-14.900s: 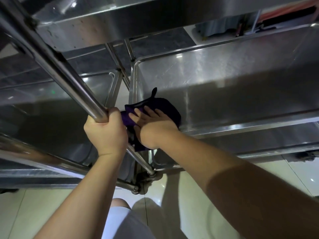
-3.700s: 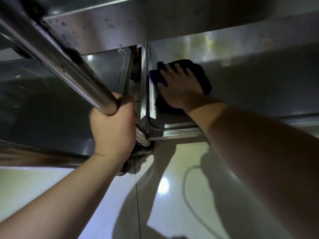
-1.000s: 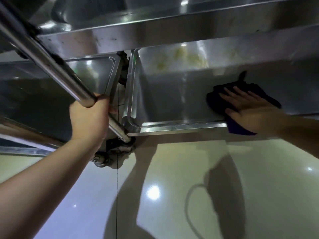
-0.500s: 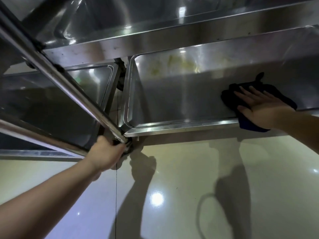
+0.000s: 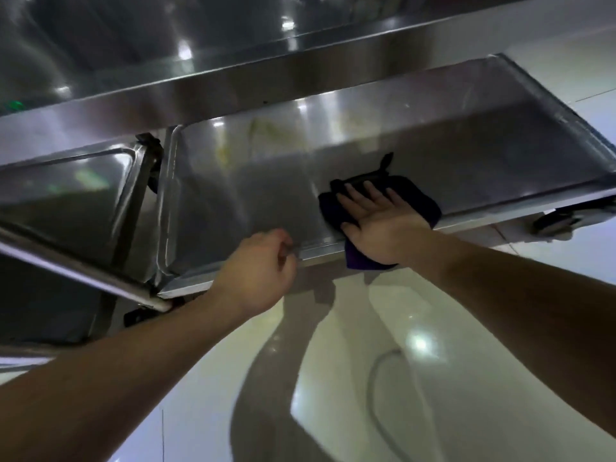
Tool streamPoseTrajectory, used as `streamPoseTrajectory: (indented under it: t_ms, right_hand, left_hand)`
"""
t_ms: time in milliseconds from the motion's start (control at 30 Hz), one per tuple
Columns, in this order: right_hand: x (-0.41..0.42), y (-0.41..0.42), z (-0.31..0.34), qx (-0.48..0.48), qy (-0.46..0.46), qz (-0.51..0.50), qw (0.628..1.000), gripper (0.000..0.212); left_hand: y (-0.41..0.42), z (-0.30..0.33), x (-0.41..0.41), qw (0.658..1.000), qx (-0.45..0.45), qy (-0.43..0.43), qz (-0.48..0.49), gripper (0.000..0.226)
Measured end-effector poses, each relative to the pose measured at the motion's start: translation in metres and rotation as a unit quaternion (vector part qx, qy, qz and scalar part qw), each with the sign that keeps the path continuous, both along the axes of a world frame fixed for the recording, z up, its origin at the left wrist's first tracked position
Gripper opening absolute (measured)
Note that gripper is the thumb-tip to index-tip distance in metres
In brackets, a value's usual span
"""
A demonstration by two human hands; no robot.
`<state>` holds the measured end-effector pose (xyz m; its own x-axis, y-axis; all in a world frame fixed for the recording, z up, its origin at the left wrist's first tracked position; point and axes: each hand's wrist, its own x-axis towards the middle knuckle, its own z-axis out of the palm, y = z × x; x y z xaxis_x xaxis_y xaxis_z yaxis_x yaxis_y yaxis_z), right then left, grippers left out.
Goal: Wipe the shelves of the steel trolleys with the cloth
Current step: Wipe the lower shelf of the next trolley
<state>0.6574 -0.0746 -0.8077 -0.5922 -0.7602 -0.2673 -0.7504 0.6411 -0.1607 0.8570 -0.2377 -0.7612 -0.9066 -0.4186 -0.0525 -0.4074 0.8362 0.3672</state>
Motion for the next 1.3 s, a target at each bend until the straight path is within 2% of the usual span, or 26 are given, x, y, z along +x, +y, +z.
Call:
streamPoseTrajectory:
  t_ms: [67, 133, 200, 267, 433, 600, 700, 867, 933, 1067, 1167, 1300]
  right_hand:
    - [-0.003, -0.003, -0.001, -0.010, -0.007, 0.008, 1.000, 0.066]
    - [-0.005, -0.001, -0.002, -0.016, -0.012, 0.009, 1.000, 0.066]
    - [-0.006, 0.001, -0.004, -0.021, -0.012, 0.011, 1.000, 0.066]
    - [-0.008, 0.000, -0.005, -0.026, -0.017, 0.013, 0.999, 0.065]
    - [-0.030, 0.016, -0.007, -0.025, -0.013, 0.009, 1.000, 0.065]
    - [-0.094, 0.081, -0.005, -0.021, 0.008, -0.068, 0.997, 0.066]
    - [-0.139, 0.134, -0.004, 0.011, 0.031, -0.136, 0.990, 0.064]
    - [-0.210, 0.213, 0.002, 0.056, 0.040, -0.249, 0.966, 0.063]
    - [-0.232, 0.227, 0.003, 0.076, 0.052, -0.271, 0.958, 0.062]
    - [-0.241, 0.206, 0.006, 0.021, 0.046, -0.360, 0.932, 0.070]
    - [-0.227, 0.157, 0.005, -0.017, 0.034, -0.317, 0.948, 0.069]
    - [-0.173, 0.060, 0.006, -0.065, 0.048, -0.146, 0.986, 0.064]
  left_hand:
    - [0.012, -0.016, -0.029, 0.999, -0.031, -0.020, -0.023, 0.026]
    - [0.017, -0.027, -0.053, 0.999, -0.015, -0.042, 0.009, 0.031]
    - [0.018, -0.036, -0.067, 0.999, -0.008, -0.002, 0.043, 0.030]
    - [0.014, -0.047, -0.074, 0.997, -0.046, 0.022, 0.055, 0.037]
    - [0.001, -0.061, -0.073, 0.996, -0.058, -0.003, 0.074, 0.063]
    - [-0.001, -0.064, -0.074, 0.995, -0.062, -0.011, 0.080, 0.072]
    - [0.000, -0.062, -0.073, 0.993, -0.105, -0.038, 0.040, 0.074]
    - [0.009, -0.055, -0.076, 0.993, -0.089, 0.020, 0.074, 0.067]
    - [0.011, -0.056, -0.075, 0.992, -0.102, 0.011, 0.070, 0.071]
    - [0.009, -0.059, -0.077, 0.991, -0.118, -0.010, 0.069, 0.074]
    - [0.009, -0.062, -0.078, 0.990, -0.125, -0.019, 0.066, 0.076]
    - [0.011, -0.063, -0.080, 0.989, -0.131, -0.008, 0.071, 0.076]
